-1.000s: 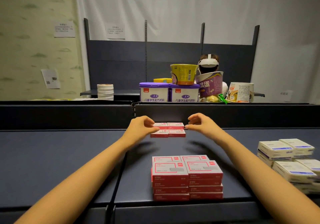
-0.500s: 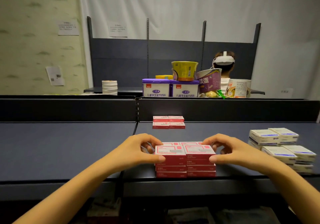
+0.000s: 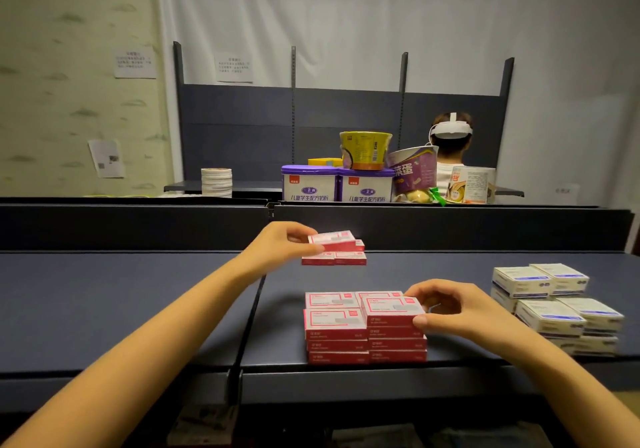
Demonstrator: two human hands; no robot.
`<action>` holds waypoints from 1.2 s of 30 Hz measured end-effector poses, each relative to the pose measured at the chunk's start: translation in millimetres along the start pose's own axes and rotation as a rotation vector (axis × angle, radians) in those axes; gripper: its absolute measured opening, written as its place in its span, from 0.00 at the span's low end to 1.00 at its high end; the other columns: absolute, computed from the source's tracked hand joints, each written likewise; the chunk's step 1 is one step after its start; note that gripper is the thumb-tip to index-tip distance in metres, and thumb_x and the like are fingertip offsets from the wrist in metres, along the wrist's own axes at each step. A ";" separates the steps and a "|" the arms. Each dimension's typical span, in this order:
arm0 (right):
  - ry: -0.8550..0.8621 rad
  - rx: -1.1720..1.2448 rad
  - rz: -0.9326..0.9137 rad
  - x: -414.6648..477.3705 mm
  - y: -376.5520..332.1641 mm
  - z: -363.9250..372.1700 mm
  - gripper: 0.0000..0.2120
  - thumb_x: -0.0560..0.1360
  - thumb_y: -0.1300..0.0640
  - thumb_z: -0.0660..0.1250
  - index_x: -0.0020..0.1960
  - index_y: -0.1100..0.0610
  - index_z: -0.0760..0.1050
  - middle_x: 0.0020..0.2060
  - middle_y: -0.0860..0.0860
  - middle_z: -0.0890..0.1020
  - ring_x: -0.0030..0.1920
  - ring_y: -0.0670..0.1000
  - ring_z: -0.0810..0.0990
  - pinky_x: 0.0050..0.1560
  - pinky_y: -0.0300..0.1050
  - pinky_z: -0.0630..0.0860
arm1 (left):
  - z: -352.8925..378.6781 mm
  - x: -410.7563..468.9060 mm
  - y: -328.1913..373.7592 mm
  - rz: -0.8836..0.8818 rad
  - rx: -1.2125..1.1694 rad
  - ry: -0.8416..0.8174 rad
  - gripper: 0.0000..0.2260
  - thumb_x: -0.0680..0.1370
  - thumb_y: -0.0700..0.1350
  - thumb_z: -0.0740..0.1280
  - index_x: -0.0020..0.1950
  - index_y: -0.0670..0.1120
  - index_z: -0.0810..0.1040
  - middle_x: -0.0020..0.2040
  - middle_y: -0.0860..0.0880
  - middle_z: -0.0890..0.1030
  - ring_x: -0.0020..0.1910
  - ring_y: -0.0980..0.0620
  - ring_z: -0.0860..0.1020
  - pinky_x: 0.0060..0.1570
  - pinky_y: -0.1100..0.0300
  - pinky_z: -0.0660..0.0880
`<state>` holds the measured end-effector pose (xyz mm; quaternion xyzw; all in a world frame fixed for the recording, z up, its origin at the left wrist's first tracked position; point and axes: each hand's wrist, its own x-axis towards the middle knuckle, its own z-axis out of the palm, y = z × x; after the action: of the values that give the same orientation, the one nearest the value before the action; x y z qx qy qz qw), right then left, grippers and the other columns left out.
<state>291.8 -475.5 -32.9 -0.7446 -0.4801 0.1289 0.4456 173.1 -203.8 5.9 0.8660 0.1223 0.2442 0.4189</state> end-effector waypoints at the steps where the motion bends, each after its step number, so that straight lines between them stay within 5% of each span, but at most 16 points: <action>1: 0.012 0.016 -0.012 -0.4 0.5 0.0 0.19 0.62 0.47 0.71 0.52 0.48 0.76 0.48 0.46 0.83 0.51 0.46 0.81 0.50 0.41 0.80 | 0.0 14.8 -3.7 -0.011 0.000 0.000 0.16 0.72 0.47 0.71 0.59 0.45 0.77 0.52 0.47 0.82 0.49 0.53 0.81 0.46 0.66 0.76; 5: 0.056 0.055 -0.062 -3.0 3.0 -1.7 0.24 0.61 0.41 0.73 0.53 0.49 0.77 0.49 0.47 0.84 0.53 0.47 0.82 0.53 0.43 0.80 | 7.1 63.8 -30.4 -0.074 0.052 0.006 0.15 0.74 0.44 0.69 0.59 0.41 0.77 0.49 0.47 0.80 0.49 0.52 0.78 0.42 0.67 0.74; 9: 0.111 0.094 -0.072 -2.2 2.7 -4.0 0.19 0.64 0.52 0.72 0.55 0.52 0.77 0.49 0.48 0.84 0.52 0.47 0.82 0.53 0.43 0.79 | 14.9 86.3 -65.5 -0.109 0.127 0.022 0.12 0.72 0.41 0.72 0.52 0.36 0.81 0.43 0.44 0.80 0.39 0.53 0.75 0.45 0.60 0.72; 13: 0.213 0.154 -0.085 9.5 -4.9 -4.2 0.14 0.69 0.59 0.71 0.52 0.49 0.77 0.46 0.45 0.84 0.49 0.40 0.82 0.44 0.31 0.77 | 22.6 89.7 -83.5 -0.118 0.219 0.010 0.13 0.72 0.39 0.71 0.56 0.38 0.80 0.49 0.42 0.82 0.37 0.56 0.73 0.32 0.74 0.69; 19: 0.273 0.080 -0.108 76.5 -16.5 -3.5 0.14 0.72 0.57 0.69 0.57 0.51 0.75 0.51 0.46 0.81 0.52 0.44 0.79 0.49 0.34 0.76 | 26.5 93.6 -87.4 -0.135 0.218 0.086 0.15 0.71 0.40 0.73 0.56 0.39 0.81 0.53 0.42 0.83 0.47 0.52 0.78 0.52 0.60 0.72; 26: 0.223 -0.014 0.045 170.7 23.2 -1.2 0.16 0.73 0.60 0.68 0.60 0.60 0.74 0.55 0.57 0.80 0.54 0.51 0.78 0.54 0.42 0.73 | 34.2 89.0 -91.4 -0.118 0.193 0.169 0.14 0.72 0.38 0.71 0.56 0.37 0.80 0.53 0.39 0.82 0.49 0.48 0.80 0.52 0.60 0.73; 36: 0.117 -0.142 0.086 195.8 65.3 10.8 0.15 0.73 0.60 0.69 0.59 0.61 0.77 0.56 0.57 0.81 0.51 0.49 0.78 0.58 0.42 0.74 | 38.7 93.5 -96.8 -0.074 0.201 0.201 0.13 0.73 0.39 0.71 0.57 0.38 0.80 0.54 0.41 0.82 0.46 0.52 0.79 0.49 0.63 0.72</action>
<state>423.3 -316.5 -44.3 -0.8005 -0.4287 0.0698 0.4130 272.3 -130.7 -60.7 0.8697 0.2195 0.3005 0.3243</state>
